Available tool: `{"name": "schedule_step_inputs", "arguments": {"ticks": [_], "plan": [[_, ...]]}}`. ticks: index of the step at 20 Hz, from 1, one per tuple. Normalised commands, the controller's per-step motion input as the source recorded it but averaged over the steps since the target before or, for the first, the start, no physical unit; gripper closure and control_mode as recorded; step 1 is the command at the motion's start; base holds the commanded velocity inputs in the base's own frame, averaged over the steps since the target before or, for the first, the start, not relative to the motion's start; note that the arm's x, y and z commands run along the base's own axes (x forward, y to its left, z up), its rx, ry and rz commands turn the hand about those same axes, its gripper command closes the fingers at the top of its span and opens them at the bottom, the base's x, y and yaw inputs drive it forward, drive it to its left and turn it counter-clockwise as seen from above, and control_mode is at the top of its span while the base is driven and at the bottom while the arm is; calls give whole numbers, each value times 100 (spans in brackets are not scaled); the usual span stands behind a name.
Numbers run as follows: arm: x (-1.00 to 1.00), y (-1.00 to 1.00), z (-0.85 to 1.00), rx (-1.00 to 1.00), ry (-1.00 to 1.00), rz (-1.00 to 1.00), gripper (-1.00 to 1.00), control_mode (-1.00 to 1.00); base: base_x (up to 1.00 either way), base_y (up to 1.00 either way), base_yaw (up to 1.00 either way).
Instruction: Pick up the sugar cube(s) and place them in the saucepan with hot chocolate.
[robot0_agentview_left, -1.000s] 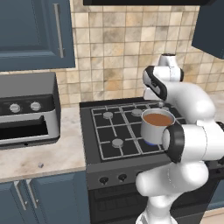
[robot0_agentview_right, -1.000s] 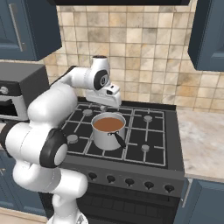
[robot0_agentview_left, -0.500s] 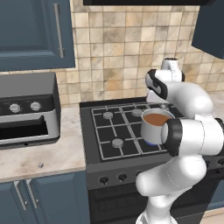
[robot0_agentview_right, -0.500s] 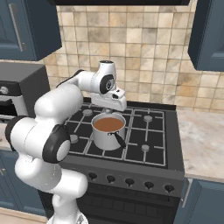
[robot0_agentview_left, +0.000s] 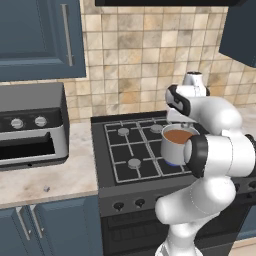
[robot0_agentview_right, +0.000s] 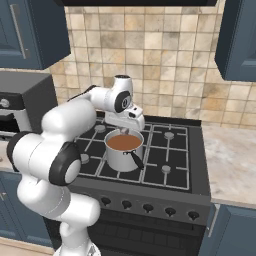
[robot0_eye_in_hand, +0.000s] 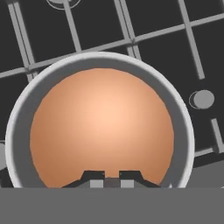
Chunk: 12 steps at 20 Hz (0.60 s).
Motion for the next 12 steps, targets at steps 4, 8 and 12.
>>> {"name": "schedule_step_inputs", "arguments": {"ticks": [4,8,12], "plan": [[2,0,-16,0,0,0,100,-100,0,0,0],[19,-1,-17,0,0,0,100,-100,0,0,0],[14,-2,-11,0,0,0,100,-100,0,0,0]]}}
